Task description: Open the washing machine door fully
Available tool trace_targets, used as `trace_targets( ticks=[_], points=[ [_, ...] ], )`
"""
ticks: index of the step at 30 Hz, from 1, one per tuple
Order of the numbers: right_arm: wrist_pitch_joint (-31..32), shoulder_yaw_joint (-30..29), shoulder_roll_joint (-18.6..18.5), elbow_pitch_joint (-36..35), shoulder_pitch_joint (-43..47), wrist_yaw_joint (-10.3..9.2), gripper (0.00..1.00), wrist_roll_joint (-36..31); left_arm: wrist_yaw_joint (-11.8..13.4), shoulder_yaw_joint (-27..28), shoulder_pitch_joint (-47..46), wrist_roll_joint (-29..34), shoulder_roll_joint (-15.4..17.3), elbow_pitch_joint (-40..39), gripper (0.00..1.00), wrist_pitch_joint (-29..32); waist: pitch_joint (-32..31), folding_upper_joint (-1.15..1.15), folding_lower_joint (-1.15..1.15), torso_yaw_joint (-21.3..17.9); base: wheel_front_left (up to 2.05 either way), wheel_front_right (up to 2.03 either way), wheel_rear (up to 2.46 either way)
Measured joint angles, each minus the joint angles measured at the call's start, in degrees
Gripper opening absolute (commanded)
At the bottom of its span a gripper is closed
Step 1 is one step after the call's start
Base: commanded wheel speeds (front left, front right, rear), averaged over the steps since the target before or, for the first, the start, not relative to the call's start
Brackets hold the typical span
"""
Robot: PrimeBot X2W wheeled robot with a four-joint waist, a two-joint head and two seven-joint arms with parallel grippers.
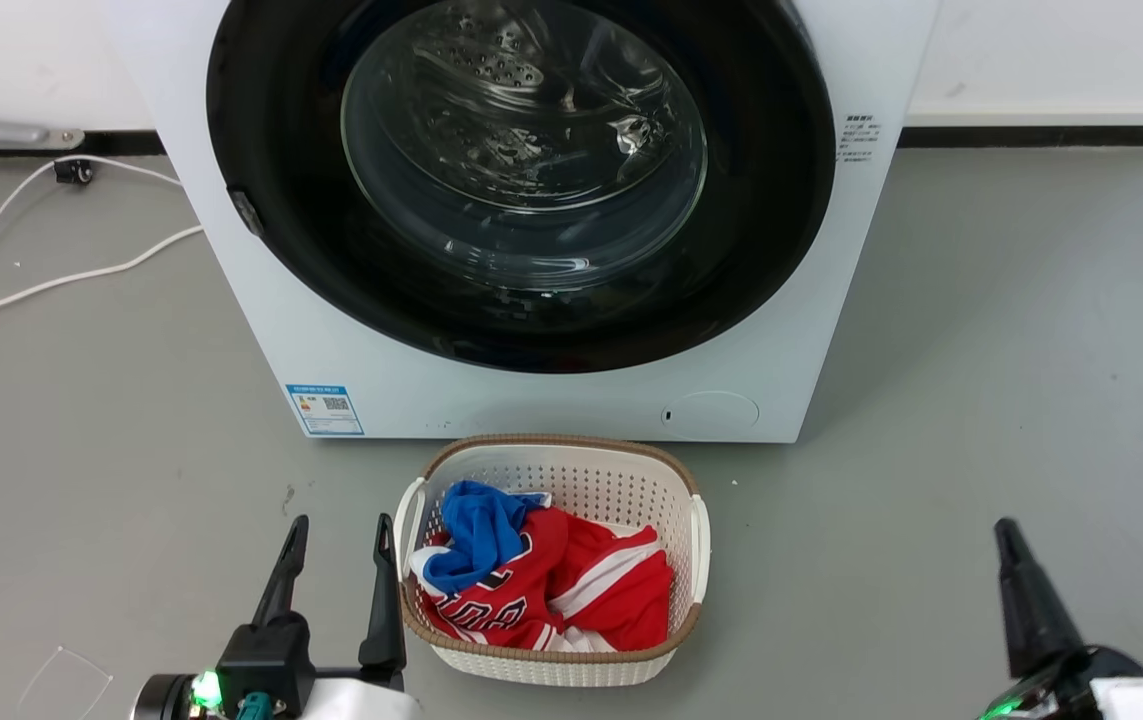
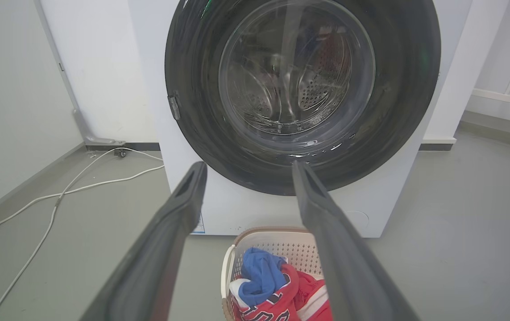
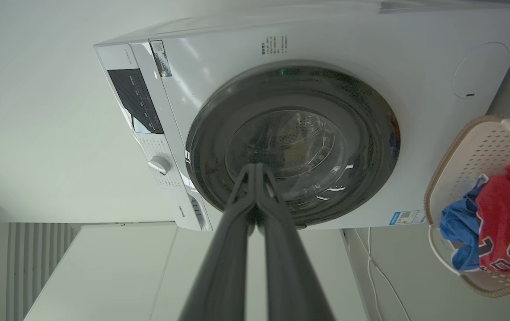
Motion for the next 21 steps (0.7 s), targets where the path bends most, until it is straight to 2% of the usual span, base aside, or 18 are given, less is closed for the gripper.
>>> trace_targets(
  ticks=[4,13,21],
  points=[
    [1.3,-3.7,-0.5,1.8,-3.7,0.00,0.00,-0.4,0.1,0.1,-1.1,0.3,0.0,-0.7,1.00,0.0,1.4,0.00,0.00,0.1,0.00,0.00,0.00],
    [4.6,-12.8,-5.3,7.5,-18.7,0.00,0.00,0.6,-0.6,0.3,-7.4,1.5,0.0,-2.3,1.00,0.0,8.8,0.00,0.00,0.4,0.00,0.00,0.00],
    [9.6,-15.2,-11.0,14.4,-35.5,-0.01,0.00,1.4,-1.7,1.2,-14.1,2.4,0.0,-3.8,1.00,0.0,17.1,0.00,0.01,0.8,0.00,0.00,0.00]
  ],
)
